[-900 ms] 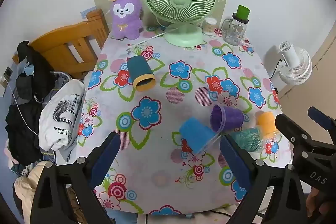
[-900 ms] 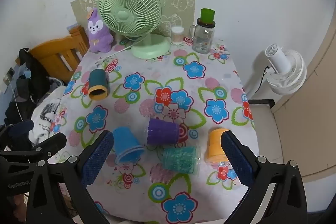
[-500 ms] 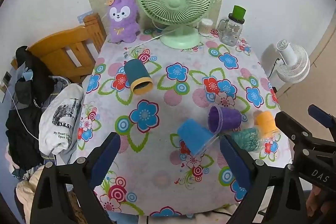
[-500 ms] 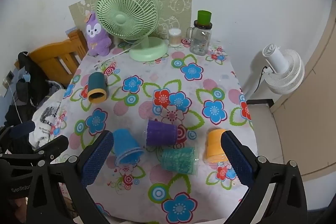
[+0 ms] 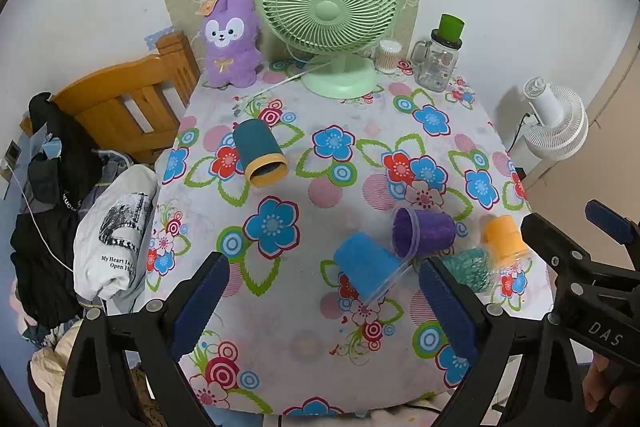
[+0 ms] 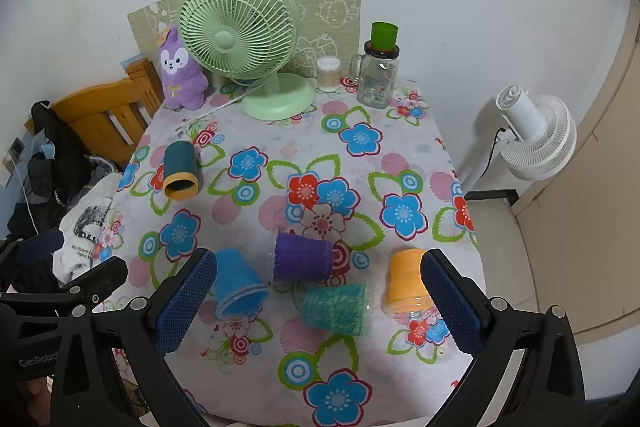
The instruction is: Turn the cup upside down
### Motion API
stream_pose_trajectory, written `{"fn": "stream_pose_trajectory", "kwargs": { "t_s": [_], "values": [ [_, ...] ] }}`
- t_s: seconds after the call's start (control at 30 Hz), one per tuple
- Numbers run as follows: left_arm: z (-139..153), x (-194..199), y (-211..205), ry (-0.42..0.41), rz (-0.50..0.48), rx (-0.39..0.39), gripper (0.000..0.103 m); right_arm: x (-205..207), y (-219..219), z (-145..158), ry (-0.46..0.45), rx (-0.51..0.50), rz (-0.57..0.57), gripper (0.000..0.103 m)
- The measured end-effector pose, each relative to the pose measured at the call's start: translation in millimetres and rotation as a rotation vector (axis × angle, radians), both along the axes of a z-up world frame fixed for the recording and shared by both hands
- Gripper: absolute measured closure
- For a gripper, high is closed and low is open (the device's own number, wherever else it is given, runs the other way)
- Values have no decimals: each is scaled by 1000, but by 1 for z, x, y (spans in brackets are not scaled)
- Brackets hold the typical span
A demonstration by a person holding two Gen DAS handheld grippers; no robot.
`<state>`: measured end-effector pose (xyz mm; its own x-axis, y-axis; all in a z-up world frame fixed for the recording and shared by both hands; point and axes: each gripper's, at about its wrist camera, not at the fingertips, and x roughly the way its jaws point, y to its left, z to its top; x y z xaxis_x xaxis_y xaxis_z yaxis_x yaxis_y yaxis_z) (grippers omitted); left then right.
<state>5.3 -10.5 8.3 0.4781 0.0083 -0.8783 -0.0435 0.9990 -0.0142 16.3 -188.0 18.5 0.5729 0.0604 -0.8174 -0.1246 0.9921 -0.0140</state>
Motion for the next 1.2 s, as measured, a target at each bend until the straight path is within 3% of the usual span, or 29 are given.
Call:
{"fn": "stream_pose_trajectory", "kwargs": {
  "t_s": [1.2],
  "values": [
    [8,4,-16,-14,-35,12,6,-2,-15,7,-28,7,-39,0]
  ]
}}
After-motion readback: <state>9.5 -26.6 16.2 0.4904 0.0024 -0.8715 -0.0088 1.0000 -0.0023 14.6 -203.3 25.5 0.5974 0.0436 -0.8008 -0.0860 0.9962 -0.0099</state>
